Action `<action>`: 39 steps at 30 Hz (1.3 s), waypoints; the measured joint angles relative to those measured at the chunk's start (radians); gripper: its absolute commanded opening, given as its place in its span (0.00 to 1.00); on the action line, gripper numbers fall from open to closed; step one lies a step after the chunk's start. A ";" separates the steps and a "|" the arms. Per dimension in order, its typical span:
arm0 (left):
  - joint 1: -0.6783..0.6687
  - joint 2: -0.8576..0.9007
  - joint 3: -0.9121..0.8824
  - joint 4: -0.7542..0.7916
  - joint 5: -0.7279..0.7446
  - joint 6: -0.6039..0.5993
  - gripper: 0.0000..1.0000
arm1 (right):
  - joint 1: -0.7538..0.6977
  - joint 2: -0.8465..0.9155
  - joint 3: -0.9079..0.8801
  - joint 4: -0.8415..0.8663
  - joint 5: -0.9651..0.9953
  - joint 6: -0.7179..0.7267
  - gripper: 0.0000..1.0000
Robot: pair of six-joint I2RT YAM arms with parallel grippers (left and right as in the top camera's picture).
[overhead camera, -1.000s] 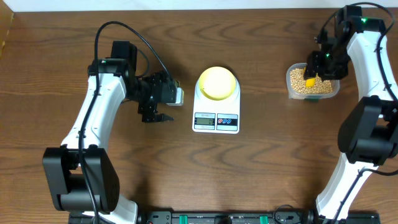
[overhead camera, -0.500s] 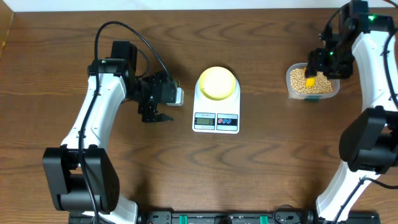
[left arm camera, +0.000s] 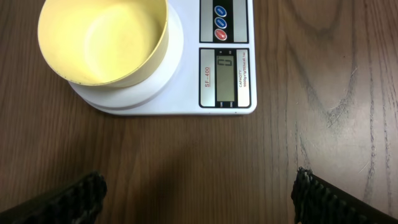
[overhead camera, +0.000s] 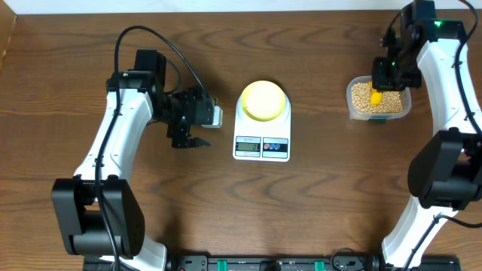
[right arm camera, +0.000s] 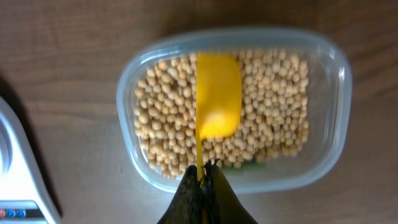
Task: Scoop item into bowl and weigh 50g on scale
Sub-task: 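Push the yellow scoop down into the soybeans with the right gripper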
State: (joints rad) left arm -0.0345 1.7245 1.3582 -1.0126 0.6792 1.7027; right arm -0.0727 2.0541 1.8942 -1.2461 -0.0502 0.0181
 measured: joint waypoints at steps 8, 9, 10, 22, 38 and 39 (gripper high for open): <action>0.000 0.000 0.000 0.000 0.000 0.000 0.98 | 0.000 -0.007 -0.030 0.121 0.010 0.001 0.23; 0.000 0.000 0.000 0.000 0.000 0.000 0.98 | 0.000 -0.007 -0.032 0.127 0.013 0.003 0.38; 0.000 0.000 0.000 0.000 0.000 0.000 0.98 | 0.000 -0.007 -0.034 0.131 0.016 0.004 0.51; 0.000 0.000 0.000 0.000 0.000 0.000 0.98 | 0.000 -0.007 -0.038 0.105 0.024 -0.001 0.99; 0.000 0.000 0.000 0.000 0.000 0.000 0.98 | 0.000 -0.006 -0.116 0.184 0.024 -0.003 0.71; 0.000 0.000 0.000 0.000 0.000 0.000 0.98 | 0.000 -0.006 -0.115 0.182 0.024 -0.003 0.80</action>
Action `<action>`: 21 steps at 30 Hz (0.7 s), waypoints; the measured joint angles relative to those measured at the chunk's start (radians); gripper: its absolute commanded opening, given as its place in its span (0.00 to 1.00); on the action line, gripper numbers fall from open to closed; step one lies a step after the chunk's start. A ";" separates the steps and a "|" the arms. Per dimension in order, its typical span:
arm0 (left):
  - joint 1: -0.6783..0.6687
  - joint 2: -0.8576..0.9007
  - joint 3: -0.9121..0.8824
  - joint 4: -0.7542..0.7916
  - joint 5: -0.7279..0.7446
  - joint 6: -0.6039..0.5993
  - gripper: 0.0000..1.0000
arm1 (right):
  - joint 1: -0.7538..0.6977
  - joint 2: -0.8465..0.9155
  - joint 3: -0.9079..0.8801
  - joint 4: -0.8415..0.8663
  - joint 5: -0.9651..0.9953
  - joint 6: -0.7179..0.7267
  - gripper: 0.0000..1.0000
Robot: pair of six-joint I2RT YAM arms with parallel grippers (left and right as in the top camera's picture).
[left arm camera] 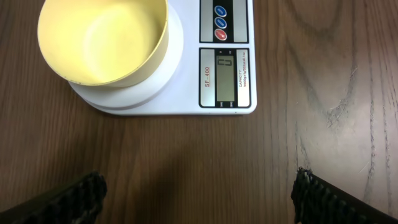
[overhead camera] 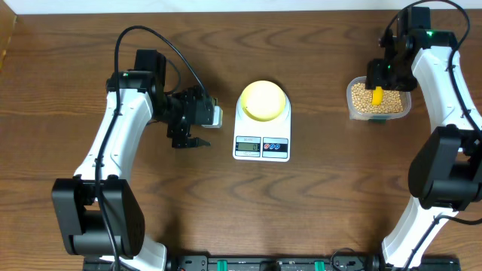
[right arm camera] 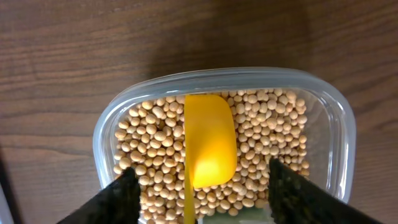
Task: Scoop item into bowl and weigh 50g on scale
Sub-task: 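Push the yellow scoop down into the soybeans with the right gripper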
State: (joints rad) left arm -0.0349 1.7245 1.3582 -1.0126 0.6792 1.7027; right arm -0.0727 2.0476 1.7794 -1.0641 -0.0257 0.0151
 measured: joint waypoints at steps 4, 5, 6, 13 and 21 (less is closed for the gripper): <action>0.000 0.000 0.000 0.000 0.000 0.000 0.98 | 0.000 -0.008 0.006 0.009 0.000 0.001 0.99; 0.000 0.000 0.000 0.000 0.000 0.000 0.98 | 0.000 -0.014 0.006 0.019 0.000 -0.001 0.99; 0.000 0.000 0.000 0.000 0.000 0.000 0.97 | 0.000 -0.021 0.006 0.028 0.000 0.000 0.99; 0.000 0.000 0.000 0.000 0.000 0.000 0.98 | 0.000 -0.043 0.013 0.078 0.000 0.004 0.72; 0.000 0.000 0.000 0.000 0.000 0.000 0.98 | 0.000 -0.043 -0.006 0.099 0.000 0.003 0.37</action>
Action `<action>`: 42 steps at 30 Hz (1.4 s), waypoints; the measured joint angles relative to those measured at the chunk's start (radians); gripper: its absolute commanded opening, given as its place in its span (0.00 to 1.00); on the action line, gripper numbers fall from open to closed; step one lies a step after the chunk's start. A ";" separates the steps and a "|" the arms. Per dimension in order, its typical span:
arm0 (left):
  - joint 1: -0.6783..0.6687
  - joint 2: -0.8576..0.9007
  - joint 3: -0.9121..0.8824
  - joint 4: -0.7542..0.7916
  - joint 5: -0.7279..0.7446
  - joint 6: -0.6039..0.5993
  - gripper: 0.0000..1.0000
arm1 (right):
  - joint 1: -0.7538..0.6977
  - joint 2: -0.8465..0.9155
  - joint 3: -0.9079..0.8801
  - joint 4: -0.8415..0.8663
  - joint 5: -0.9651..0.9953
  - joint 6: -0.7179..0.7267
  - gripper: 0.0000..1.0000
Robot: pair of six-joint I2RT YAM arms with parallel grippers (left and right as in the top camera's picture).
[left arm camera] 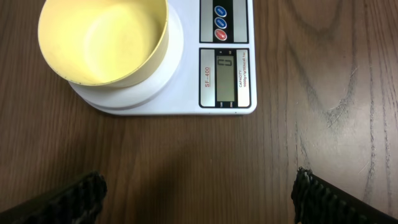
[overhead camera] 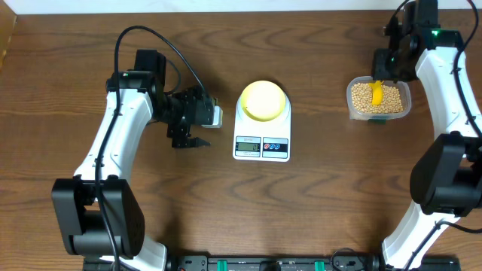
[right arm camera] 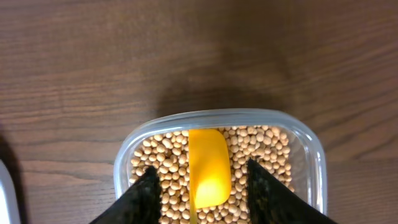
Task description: Scoop item into bowl and weigh 50g on scale
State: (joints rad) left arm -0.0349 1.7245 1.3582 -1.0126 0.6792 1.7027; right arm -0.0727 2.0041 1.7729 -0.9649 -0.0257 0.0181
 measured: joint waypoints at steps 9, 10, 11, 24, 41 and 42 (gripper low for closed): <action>0.000 0.000 0.000 0.000 0.000 0.000 0.97 | 0.000 0.000 -0.028 -0.049 0.000 0.000 0.04; 0.000 0.000 0.000 0.000 0.000 0.000 0.98 | 0.000 0.000 -0.028 -0.058 0.000 -0.004 0.02; 0.000 0.000 0.000 0.000 0.000 0.000 0.97 | 0.000 0.000 -0.028 -0.062 0.000 -0.001 0.01; 0.000 0.000 0.000 0.000 0.000 0.000 0.97 | 0.000 0.000 -0.029 -0.142 -0.001 -0.011 0.50; 0.000 0.000 0.000 0.000 0.000 0.000 0.98 | -0.001 0.000 -0.029 -0.090 0.004 -0.014 0.54; 0.000 0.000 0.000 0.000 0.000 0.000 0.97 | -0.002 0.000 -0.029 -0.090 0.004 -0.013 0.48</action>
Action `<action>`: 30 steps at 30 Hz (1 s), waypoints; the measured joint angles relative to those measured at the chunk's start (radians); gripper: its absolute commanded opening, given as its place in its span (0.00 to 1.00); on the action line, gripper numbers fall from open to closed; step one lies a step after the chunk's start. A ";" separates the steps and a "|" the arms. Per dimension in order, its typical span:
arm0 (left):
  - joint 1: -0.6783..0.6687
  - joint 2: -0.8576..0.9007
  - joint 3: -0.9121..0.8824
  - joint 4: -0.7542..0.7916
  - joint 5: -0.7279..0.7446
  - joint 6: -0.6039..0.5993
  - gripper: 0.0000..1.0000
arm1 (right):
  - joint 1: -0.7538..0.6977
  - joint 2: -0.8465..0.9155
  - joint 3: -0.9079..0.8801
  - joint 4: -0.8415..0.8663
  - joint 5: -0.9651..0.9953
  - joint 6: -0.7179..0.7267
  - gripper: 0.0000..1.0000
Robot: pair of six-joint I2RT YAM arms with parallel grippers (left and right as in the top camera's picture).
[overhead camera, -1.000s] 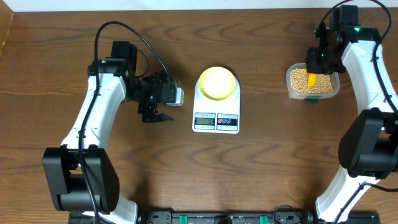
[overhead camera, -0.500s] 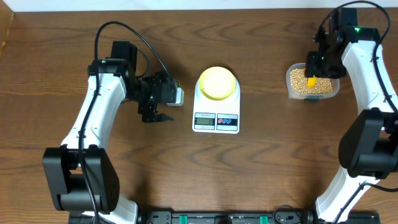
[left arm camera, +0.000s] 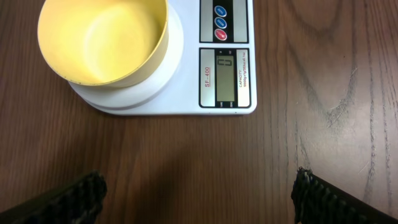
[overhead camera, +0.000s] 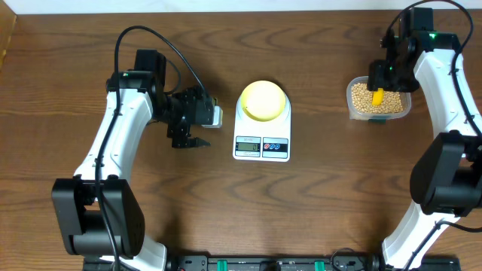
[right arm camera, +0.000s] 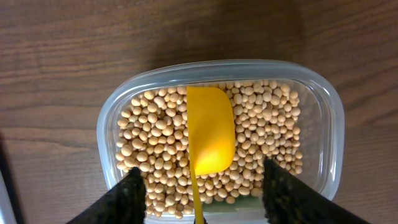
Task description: Scoop item into bowl and weigh 50g on scale
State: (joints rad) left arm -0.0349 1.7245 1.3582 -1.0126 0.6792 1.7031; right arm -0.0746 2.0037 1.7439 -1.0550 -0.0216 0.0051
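Note:
A clear tub of soybeans stands at the right of the table. A yellow scoop lies on the beans, its thin handle running back between the fingers of my right gripper. That gripper is open and not touching the handle. In the overhead view my right gripper hangs over the tub. An empty yellow bowl sits on the white scale, whose display reads 0. My left gripper is open and empty, left of the scale.
Bare brown wood surrounds the scale and the tub. The scale's buttons face my left wrist. The table's far edge runs just behind the tub, and both arm bases stand at the near edge.
My right gripper was back beyond the tub's far side and farther from it; now it is closer and over the tub again, still open. The scoop lies where it was. The left arm is unmoved.
First my right gripper was shut on the scoop's handle with the scoop in the beans. Then it was open, with the scoop left lying on the beans. It then stood farther back, and is now over the tub again. The left gripper stayed open by the scale.

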 measured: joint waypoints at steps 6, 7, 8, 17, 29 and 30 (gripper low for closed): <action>0.000 0.000 0.000 0.000 0.000 0.000 0.98 | -0.018 0.000 -0.007 0.012 -0.029 0.002 0.30; 0.000 0.000 0.000 0.000 0.000 0.000 0.98 | -0.021 0.000 -0.013 0.019 -0.034 0.002 0.26; 0.000 0.000 0.000 0.000 0.000 0.000 0.98 | -0.023 0.000 -0.019 0.023 -0.037 0.001 0.20; 0.000 0.000 0.000 0.000 0.000 0.000 0.98 | -0.025 0.000 -0.039 0.032 -0.067 0.004 0.01; 0.000 0.000 0.000 0.000 0.000 0.000 0.98 | -0.112 0.000 -0.039 0.027 -0.268 -0.059 0.01; 0.000 0.000 0.000 0.000 0.000 0.000 0.98 | -0.124 0.000 -0.039 0.027 -0.285 -0.063 0.01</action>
State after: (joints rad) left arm -0.0345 1.7245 1.3582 -1.0126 0.6792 1.7027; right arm -0.1982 2.0037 1.7050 -1.0275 -0.3061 -0.0582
